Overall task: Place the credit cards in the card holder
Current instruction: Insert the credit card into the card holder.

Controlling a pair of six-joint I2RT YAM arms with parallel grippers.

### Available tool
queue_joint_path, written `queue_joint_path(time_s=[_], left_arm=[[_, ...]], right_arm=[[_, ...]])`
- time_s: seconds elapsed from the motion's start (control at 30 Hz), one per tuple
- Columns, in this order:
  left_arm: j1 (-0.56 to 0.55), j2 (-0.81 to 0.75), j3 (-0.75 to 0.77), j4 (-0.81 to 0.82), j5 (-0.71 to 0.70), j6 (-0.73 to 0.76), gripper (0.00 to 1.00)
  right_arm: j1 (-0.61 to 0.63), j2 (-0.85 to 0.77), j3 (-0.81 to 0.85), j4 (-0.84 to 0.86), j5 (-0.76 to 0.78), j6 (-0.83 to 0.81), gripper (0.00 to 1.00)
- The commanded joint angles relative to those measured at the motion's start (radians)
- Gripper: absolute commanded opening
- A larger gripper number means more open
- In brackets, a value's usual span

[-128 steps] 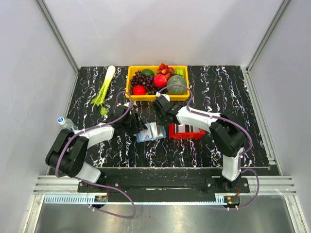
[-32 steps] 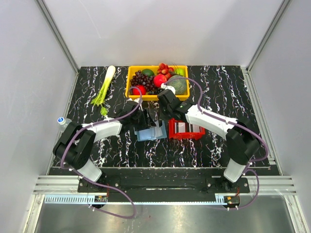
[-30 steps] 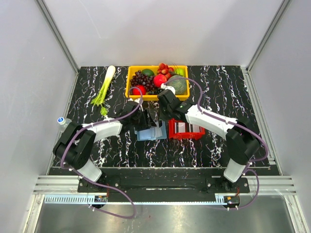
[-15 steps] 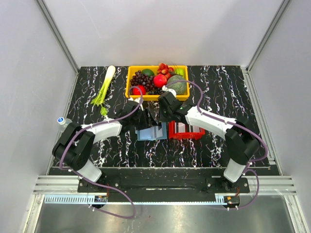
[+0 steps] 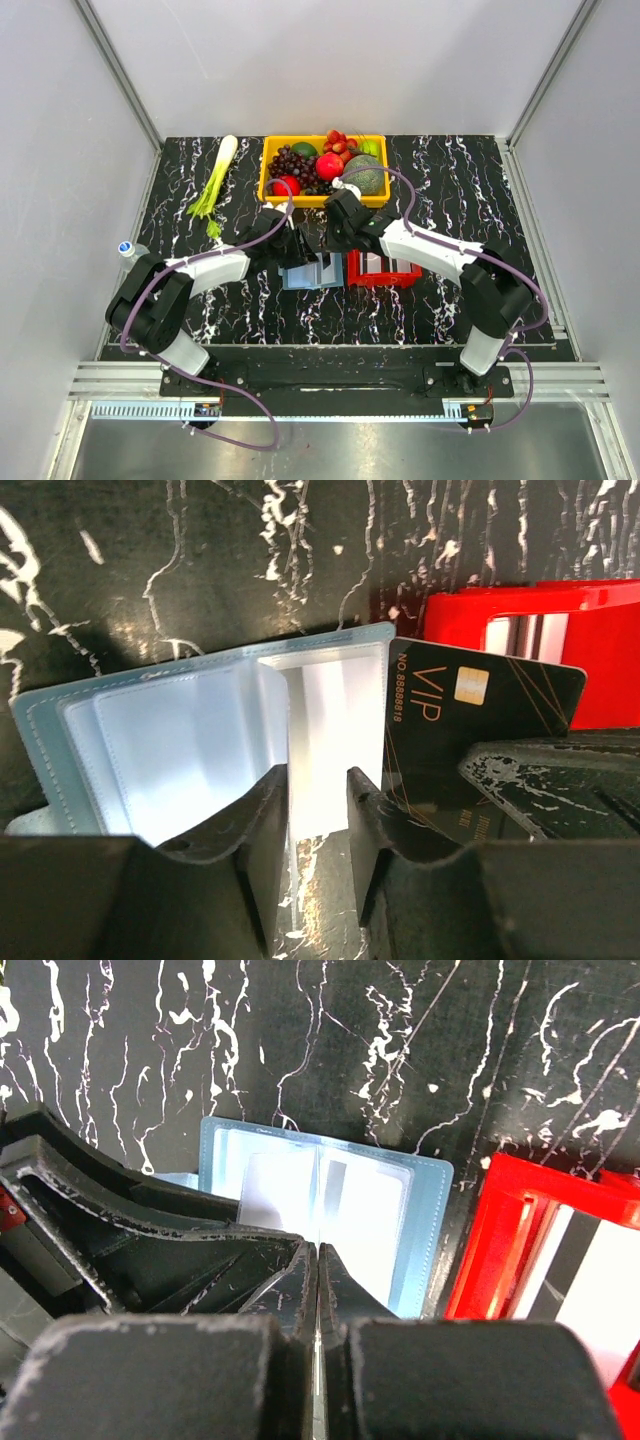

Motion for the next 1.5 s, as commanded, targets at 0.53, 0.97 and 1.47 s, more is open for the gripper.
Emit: queue_joint_path(time_s=[0.53, 0.97, 1.47], left_arm=[[0.001, -0.109, -0.067, -0.188, -0.267, 0.083, 0.44], [0.016, -0.073, -0.107, -0.155, -0.237, 0.065, 0.45], [0.028, -0.049, -0.135, -0.131, -0.188, 0.057, 0.42]], right_arm=[[-0.058, 0.087, -0.123, 0.271, -0.253, 0.145, 0.00], [-0.092, 0.127, -0.193, 0.405, -0.356, 0.213, 0.00], [-0.112, 0.160, -0.267, 0.558, -0.459, 0.283, 0.00]])
